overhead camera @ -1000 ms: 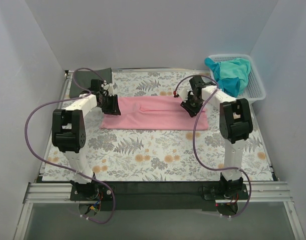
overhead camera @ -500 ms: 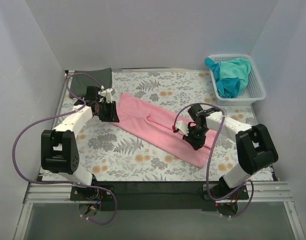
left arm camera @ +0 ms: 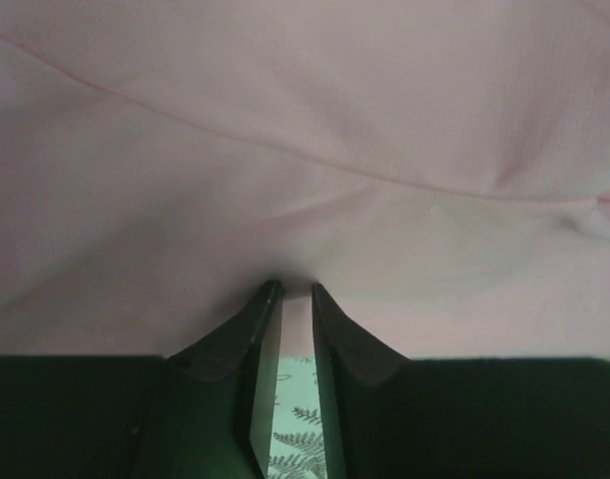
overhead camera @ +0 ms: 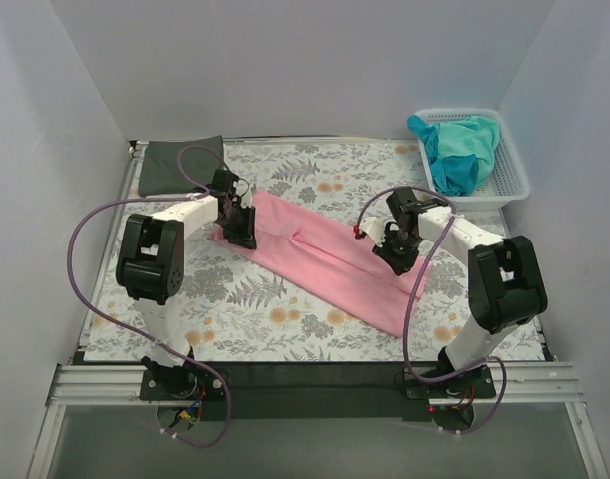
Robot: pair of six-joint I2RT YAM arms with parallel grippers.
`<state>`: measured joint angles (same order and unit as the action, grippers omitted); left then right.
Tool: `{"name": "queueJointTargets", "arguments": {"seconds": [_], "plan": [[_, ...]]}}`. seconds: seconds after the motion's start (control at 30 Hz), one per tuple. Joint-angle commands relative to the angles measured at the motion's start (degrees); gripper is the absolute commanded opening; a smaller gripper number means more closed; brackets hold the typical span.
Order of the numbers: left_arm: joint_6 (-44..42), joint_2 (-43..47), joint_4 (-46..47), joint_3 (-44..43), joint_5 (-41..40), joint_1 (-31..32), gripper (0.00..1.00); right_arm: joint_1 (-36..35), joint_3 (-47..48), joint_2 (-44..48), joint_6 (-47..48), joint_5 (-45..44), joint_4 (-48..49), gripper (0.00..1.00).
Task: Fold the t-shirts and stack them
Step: Fold the tshirt
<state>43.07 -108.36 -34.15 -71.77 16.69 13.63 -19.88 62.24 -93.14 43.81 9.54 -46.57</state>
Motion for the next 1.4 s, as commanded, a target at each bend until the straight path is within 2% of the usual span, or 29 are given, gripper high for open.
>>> {"name": "queueJointTargets", "arguments": {"seconds": [0.0, 0.13, 0.2, 0.23, 0.4, 0.47, 0.57, 0.63, 0.77, 0.93, 1.13, 1.37], "plan": [[1.2, -3.2, -1.1, -3.3, -5.9, -0.3, 0.20, 0.4, 0.1, -4.0, 0.0, -5.4, 4.0, 0.15], [-1.1, -9.0, -1.4, -9.3, -6.1, -0.2, 0.20, 0.1, -0.8, -6.3, -0.1, -5.2, 4.5, 0.15], [-2.7, -12.3, -1.3, -15.0, -6.9, 0.1, 0.21, -1.4, -1.5, -7.0, -0.9, -4.2, 4.2, 0.15], [-3.5, -16.7, -1.5, -17.4, -8.5, 0.3, 0.22, -2.2, -1.9, -7.3, -1.2, -3.0, 3.9, 0.15], [-9.6, -27.9, -4.9, -38.2, -10.6, 0.6, 0.25, -10.2, -2.5, -5.6, -5.9, 2.8, 2.2, 0.15], [-10.9, -30.1, -5.9, -42.9, -9.6, 0.5, 0.27, -12.4, -1.9, -4.6, -7.3, 7.5, 1.4, 0.16], [-12.7, -29.1, -5.5, -48.5, -5.4, 0.5, 0.36, -13.5, 0.4, -2.7, -9.5, 12.6, -0.4, 0.18], [-13.0, -25.6, -4.1, -47.2, -3.4, 0.5, 0.40, -13.3, 1.9, -1.3, -9.4, 12.1, -0.9, 0.18], [-10.4, -18.9, -2.1, -41.6, 0.6, 0.6, 0.41, -12.0, 2.6, 1.4, -7.3, 11.7, -0.6, 0.18], [-4.5, -14.0, -2.1, -32.9, 1.2, 1.4, 0.40, -11.8, 1.8, -1.5, -6.3, 9.5, 1.0, 0.17], [-1.6, -14.8, -1.2, -26.7, -0.3, 4.0, 0.36, -11.8, -1.9, -4.2, -5.3, 7.8, 4.1, 0.11], [-1.1, -19.0, -1.3, -28.6, -1.4, 4.6, 0.32, -13.3, -5.8, -7.0, -7.1, 11.4, 5.9, 0.02]]}}
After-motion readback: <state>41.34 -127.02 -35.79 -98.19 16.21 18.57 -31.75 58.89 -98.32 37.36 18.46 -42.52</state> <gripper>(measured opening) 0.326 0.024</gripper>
